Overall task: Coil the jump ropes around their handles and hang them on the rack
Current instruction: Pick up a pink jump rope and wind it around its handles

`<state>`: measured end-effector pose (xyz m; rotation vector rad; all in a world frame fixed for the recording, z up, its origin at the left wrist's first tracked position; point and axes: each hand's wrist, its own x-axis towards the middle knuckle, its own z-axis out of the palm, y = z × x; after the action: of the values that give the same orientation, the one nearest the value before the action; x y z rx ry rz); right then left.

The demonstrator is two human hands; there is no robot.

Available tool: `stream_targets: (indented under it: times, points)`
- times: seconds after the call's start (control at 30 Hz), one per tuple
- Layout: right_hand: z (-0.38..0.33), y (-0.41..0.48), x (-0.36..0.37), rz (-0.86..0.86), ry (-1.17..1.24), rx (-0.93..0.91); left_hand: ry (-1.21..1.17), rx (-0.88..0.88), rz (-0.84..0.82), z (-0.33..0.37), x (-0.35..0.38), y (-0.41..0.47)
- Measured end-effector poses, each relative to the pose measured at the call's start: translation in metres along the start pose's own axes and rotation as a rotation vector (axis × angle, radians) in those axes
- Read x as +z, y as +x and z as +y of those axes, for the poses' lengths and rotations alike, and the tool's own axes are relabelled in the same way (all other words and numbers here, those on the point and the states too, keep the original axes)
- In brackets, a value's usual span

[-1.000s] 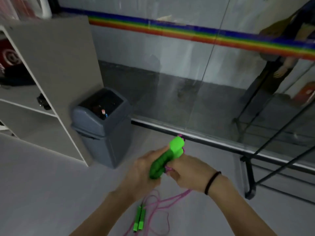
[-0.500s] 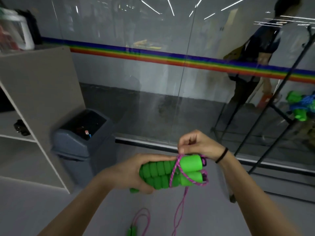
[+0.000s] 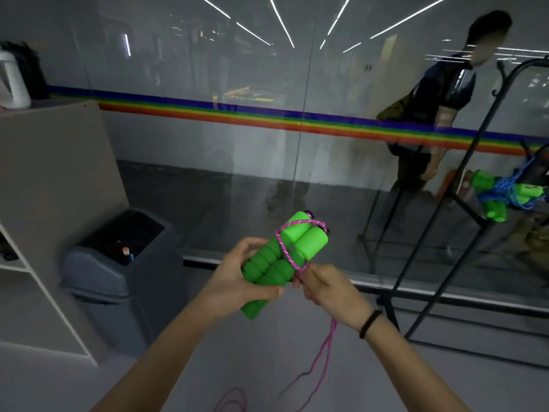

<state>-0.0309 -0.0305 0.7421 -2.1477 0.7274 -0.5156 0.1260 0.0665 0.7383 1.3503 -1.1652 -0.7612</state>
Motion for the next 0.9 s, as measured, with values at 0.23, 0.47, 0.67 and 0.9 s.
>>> stream_targets:
  times: [0.23, 0.47, 0.67, 0.9]
  points:
    - [0.007, -0.014, -0.049, -0.196, -0.643, -0.183, 0.319, 0.131, -0.043, -0.007, 0.026, 0.012]
    - [-0.006, -0.013, -0.085, -0.247, -0.869, -0.255, 0.904, 0.155, -0.104, -0.002, 0.042, 0.028]
    - [-0.007, 0.006, -0.119, -0.293, -0.202, -0.288, 0.699, 0.082, -0.576, 0.022, 0.046, 0.025]
    - [0.051, 0.009, -0.078, 0.059, 0.502, 0.162, 0.086, 0.105, -0.301, 0.032, 0.039, 0.027]
